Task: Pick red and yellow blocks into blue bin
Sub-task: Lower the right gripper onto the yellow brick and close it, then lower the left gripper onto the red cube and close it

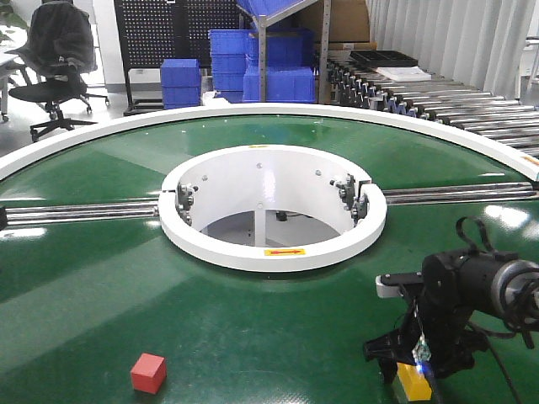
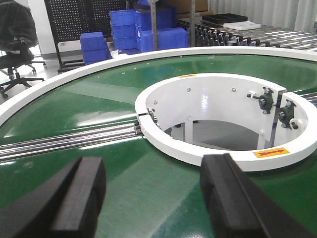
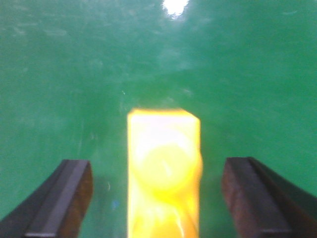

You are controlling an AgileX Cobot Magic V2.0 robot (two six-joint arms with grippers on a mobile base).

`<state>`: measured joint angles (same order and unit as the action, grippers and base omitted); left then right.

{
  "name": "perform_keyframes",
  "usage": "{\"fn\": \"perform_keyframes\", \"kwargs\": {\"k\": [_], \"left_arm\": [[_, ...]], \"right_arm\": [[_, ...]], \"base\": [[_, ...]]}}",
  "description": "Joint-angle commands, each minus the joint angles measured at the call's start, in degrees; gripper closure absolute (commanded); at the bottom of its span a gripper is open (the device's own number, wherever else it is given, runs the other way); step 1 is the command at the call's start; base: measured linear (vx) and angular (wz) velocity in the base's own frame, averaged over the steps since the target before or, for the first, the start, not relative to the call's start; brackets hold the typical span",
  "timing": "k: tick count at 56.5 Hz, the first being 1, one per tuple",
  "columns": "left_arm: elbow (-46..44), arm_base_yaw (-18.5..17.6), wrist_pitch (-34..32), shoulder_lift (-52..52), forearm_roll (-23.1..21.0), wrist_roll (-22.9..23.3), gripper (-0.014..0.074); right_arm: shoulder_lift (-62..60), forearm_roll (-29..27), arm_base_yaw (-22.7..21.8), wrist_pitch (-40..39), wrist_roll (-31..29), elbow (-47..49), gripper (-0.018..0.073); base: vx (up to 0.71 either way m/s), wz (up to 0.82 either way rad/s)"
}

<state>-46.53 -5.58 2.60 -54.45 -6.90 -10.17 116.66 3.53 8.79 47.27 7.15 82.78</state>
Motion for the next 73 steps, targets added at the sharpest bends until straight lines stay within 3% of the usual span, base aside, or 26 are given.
{"fn": "perform_keyframes", "kwargs": {"k": [1,4,11,12,20,27,43,62,73], "left_arm": [[-2.2,0.0,-4.3,0.7,-0.3,0.2,0.0056],[-2.2,0.0,-4.3,0.7,-0.3,0.2,0.0056],[-2.2,0.0,-3.6,0.7,-0.3,0.2,0.0056],[-2.2,0.0,-3.4,0.7,-0.3,0.2,0.0056],[-3.6,0.0,0.9,0.5,-0.5,0.3,0.0056],[-10.0,0.0,9.6,-2.8,-0.6,0.3,0.0056],[-24.2,-3.7,27.5,-22.0,-2.9,-1.7,0.0056],[-24.9,-7.5,29.4,-40.7,-3.1,-1.2,0.0056],[-28.1,-7.5,30.0,-46.7,-7.2,-1.4,0.0056]], "right_arm": [[-2.3,0.5,-0.2,-1.8,0.2,1.9,0.0106],[-2.1,0.5,-0.2,-2.0,0.3,1.9,0.0206],[-3.4,0.6,-0.2,-3.1,0.3,1.9,0.0559],[-3.9,0.5,-0.2,-3.4,0.3,1.9,0.0577],[-7.9,0.6,-0.2,-4.8,-0.1,1.9,0.0573],[-10.4,0.7,-0.2,-5.4,-1.6,1.9,0.0572],[-11.4,-0.2,-0.2,-4.3,-2.5,1.9,0.057],[-11.4,-1.6,-0.2,-3.8,-2.5,1.9,0.057],[-11.4,-1.4,-0.2,-3.4,-2.5,1.9,0.057]], "base": [[0.0,0.0],[0.0,0.0],[0.0,0.0],[0.0,0.0],[0.0,0.0],[0.0,0.0],[0.0,0.0],[0.0,0.0],[0.0,0.0]]}}
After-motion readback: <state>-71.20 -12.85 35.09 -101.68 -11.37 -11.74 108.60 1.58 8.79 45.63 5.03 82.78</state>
